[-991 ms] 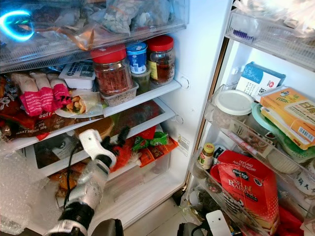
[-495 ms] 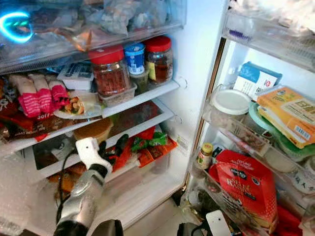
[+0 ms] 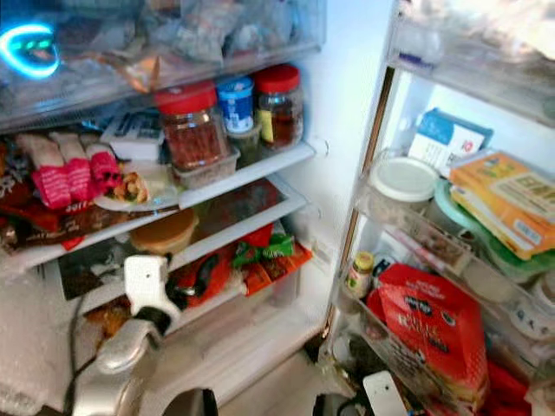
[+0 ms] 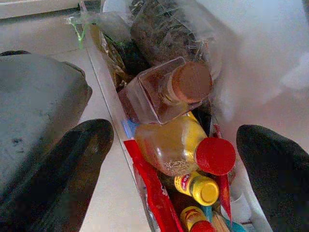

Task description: Restocking fridge

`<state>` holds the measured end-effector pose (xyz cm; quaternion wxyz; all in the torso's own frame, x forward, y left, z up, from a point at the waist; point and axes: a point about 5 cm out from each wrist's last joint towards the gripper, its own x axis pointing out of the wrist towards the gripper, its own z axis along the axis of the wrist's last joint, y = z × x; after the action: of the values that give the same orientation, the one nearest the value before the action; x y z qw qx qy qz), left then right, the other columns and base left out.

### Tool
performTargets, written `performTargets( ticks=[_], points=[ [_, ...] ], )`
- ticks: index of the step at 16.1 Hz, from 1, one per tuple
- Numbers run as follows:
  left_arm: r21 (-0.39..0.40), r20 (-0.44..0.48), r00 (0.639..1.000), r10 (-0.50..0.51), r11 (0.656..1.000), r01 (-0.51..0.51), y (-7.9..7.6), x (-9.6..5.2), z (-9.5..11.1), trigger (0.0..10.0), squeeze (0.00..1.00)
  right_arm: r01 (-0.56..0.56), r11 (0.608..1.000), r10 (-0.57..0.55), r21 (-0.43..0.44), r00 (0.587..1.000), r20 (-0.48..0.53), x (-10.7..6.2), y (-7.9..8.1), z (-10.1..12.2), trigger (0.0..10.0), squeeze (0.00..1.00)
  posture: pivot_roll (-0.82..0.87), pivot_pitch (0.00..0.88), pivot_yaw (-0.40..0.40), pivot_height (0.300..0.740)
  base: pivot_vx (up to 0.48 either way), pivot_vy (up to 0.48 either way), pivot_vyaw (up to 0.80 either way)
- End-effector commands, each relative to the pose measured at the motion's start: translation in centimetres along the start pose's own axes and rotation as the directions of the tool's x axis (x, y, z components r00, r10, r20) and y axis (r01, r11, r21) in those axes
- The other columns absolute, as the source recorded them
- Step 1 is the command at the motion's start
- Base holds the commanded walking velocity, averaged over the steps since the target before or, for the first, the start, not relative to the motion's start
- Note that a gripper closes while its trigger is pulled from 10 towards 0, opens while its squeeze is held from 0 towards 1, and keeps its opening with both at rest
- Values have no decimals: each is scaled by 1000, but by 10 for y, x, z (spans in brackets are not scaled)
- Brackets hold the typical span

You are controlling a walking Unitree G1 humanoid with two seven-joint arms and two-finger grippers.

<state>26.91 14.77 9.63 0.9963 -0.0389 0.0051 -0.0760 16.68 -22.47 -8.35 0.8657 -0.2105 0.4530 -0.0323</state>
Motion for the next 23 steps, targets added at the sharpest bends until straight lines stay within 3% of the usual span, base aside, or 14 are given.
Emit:
performTargets(
  ticks=[1, 4, 15, 20, 23],
  points=[
    [71, 15, 1000, 3, 997, -4, 3, -4, 4, 10000, 0, -8, 1000, 8, 7, 1000, -3, 0, 3, -1, 10000, 0, -29, 0, 21, 622, 0, 0, 0],
    [240, 6, 1000, 4, 971, -5, 15, -7, 6, 10000, 0, -14, 1000, 14, 1, 1000, -3, -1, 3, -2, 10000, 0, -25, 0, 22, 622, -190, 0, 0],
    [175, -8, 998, 65, 983, -62, 20, -6, 2, 10000, 0, -24, 1000, 24, -3, 1000, -1, -2, 6, -3, 10000, 0, -40, 0, 33, 622, -310, 0, 0],
    [143, -31, 991, 132, 982, -126, 33, -12, -4, 10000, 0, -29, 1000, 29, 0, 1000, 0, -2, 7, -3, 10000, 0, -33, 0, 33, 622, -325, 0, 0],
    [97, -54, 978, 201, 976, -195, 48, -21, -8, 10000, 0, -30, 1000, 30, -1, 1000, 1, -1, 6, -2, 10000, 0, -30, 0, 29, 622, -317, 0, 0]
  ],
)
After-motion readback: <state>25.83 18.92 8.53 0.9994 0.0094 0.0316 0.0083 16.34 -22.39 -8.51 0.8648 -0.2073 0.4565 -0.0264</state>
